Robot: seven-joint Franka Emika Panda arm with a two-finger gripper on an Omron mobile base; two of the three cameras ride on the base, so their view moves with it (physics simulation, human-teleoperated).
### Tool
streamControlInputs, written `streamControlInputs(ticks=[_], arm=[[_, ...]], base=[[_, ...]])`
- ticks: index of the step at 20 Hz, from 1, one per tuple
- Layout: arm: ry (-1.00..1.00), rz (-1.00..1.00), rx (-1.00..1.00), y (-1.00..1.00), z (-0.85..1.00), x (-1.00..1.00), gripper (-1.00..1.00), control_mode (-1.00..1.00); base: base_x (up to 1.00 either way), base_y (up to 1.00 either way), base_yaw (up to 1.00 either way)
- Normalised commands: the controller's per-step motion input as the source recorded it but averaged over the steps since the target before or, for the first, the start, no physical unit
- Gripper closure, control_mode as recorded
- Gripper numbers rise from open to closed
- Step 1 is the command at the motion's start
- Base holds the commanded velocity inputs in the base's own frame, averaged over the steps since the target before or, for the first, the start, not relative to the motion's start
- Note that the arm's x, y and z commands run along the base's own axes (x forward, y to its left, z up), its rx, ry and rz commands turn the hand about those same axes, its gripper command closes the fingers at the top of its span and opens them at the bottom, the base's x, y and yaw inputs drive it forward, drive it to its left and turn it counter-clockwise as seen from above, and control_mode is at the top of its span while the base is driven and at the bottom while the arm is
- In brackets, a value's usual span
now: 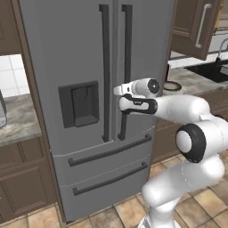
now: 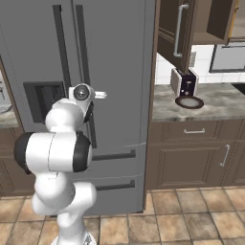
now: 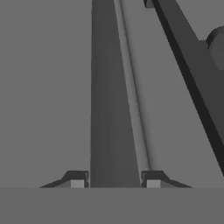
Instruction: Move the hot dog bun to the plate on the dining table and place the condiment next to that plate. Then navigate to the fridge and take the sausage and place it on the plate as well.
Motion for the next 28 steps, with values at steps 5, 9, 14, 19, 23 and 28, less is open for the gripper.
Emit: streamControlInputs(ticks=[5, 9, 14, 19, 23, 28], arm=[[-0.03, -0.01, 0.15, -0.57, 0.68, -0.49, 1.0, -1.0], [-0.05, -0.01, 0.15, -0.61, 0.67, -0.59, 1.0, -1.0], [-0.03, -0.05, 0.16, -0.65, 0.7, -0.65, 1.0, -1.0], [0.0, -0.08, 0.13, -0.44, 0.74, -0.62, -1.0, -1.0], [0.0, -0.02, 0.04, -0.05, 0.9, -0.92, -1.0, -1.0], [0.0, 0.0, 0.0, 0.0, 0.85, -1.0, -1.0, -1.0]], base=[[0.0, 0.0, 0.0], [0.0, 0.0, 0.0], [0.0, 0.0, 0.0], [0.0, 0.0, 0.0], [0.0, 0.0, 0.0], [0.0, 0.0, 0.0]])
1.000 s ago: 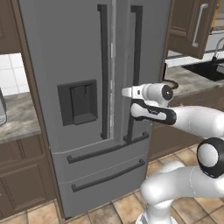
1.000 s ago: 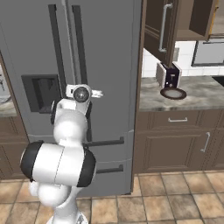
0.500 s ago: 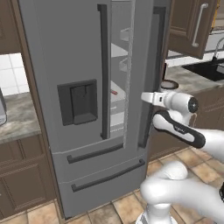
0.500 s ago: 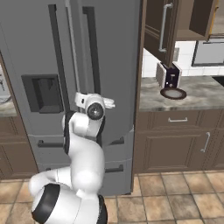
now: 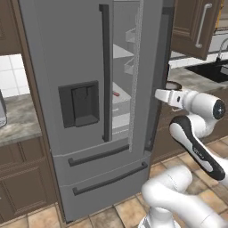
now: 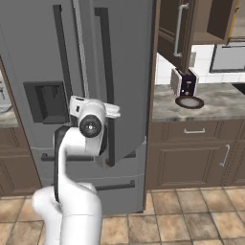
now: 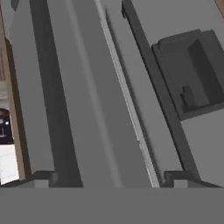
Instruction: Move the hot dog bun to the plate on the dining table and place the condiment next to that plate. Then navigate to the fridge and take the sausage and place it on the plate as well.
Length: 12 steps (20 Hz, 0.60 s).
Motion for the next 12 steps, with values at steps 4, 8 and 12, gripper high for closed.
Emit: streamControlInputs(ticks=[4, 8, 12], arm=[[0.03, 0.03, -0.2, 0.51, 0.93, -1.0, -1.0, -1.0], [0.05, 0.0, -0.47, 1.0, 0.81, -0.97, -1.0, -1.0], [0.16, 0.04, -0.7, 1.0, 0.1, -0.46, -1.0, -1.0]], base=[[0.0, 0.0, 0.0], [0.0, 0.0, 0.0], [0.0, 0.0, 0.0]])
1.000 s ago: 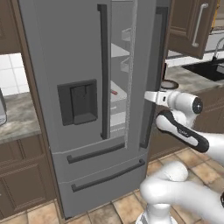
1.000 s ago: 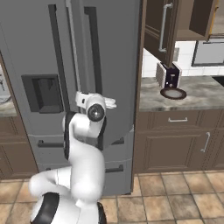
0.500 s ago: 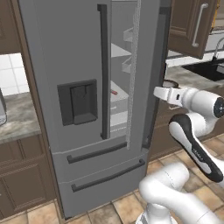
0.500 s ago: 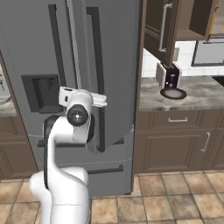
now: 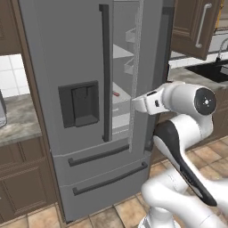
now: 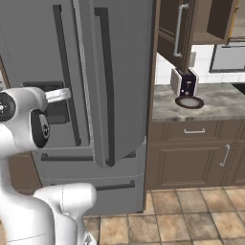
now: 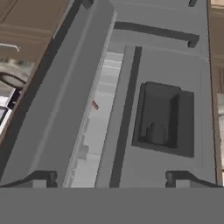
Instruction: Move the hot dog bun to the plate on the dining table and place the condiment next to that plate. Then navigate to the fridge and take the sausage and place it on the plate as well.
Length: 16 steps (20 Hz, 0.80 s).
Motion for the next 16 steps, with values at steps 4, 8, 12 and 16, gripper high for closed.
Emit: streamControlInputs(ticks=[4, 8, 12, 16], arm=[[0.4, 0.09, -0.68, 0.95, -0.07, 0.13, -1.0, -1.0], [0.56, -0.03, -0.58, 0.45, -0.24, 0.71, -1.0, -1.0], [0.69, -0.01, -0.41, 0.1, -0.56, 0.93, -1.0, -1.0], [0.57, 0.0, -0.21, -0.11, -0.72, 0.77, -1.0, -1.0]], base=[[0.0, 0.0, 0.0], [0.0, 0.0, 0.0], [0.0, 0.0, 0.0], [0.0, 0.0, 0.0]])
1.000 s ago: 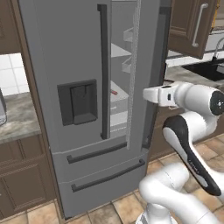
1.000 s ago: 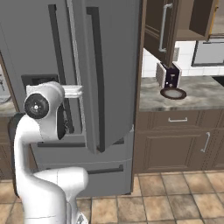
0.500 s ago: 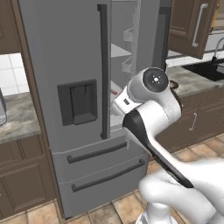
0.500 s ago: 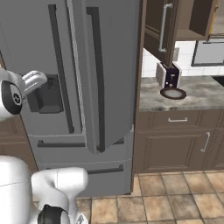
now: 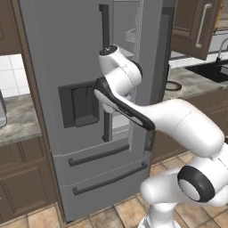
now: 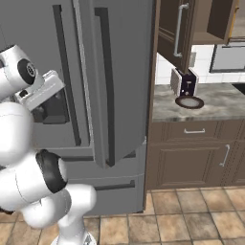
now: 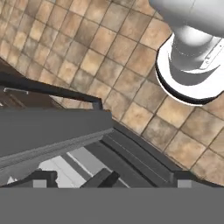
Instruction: Move the hot dog bun to the plate on the dining table and place the condiment next to that plate. Then navigate to the fridge and take the sausage and place it on the plate as well.
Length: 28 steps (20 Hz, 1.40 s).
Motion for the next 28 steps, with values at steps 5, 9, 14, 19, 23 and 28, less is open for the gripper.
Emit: streamControlInputs(ticks=[5, 9, 14, 19, 23, 28], arm=[[0.31, 0.01, -0.13, -0.34, -0.86, 0.47, -1.0, -1.0], [0.05, 0.0, -0.06, -0.5, -0.39, 0.49, -1.0, -1.0], [0.01, 0.0, -0.1, -0.21, -0.43, 0.61, -1.0, -1.0], [0.01, 0.01, -0.13, -0.04, -0.48, 0.61, -1.0, -1.0], [0.0, 0.07, -0.01, -0.15, -0.03, 0.51, -1.0, -1.0], [0.0, 0.09, 0.0, -0.12, -0.11, 0.57, -1.0, -1.0]], base=[[0.0, 0.0, 0.0], [0.0, 0.0, 0.0], [0.0, 0.0, 0.0], [0.0, 0.0, 0.0], [0.0, 0.0, 0.0], [0.0, 0.0, 0.0]])
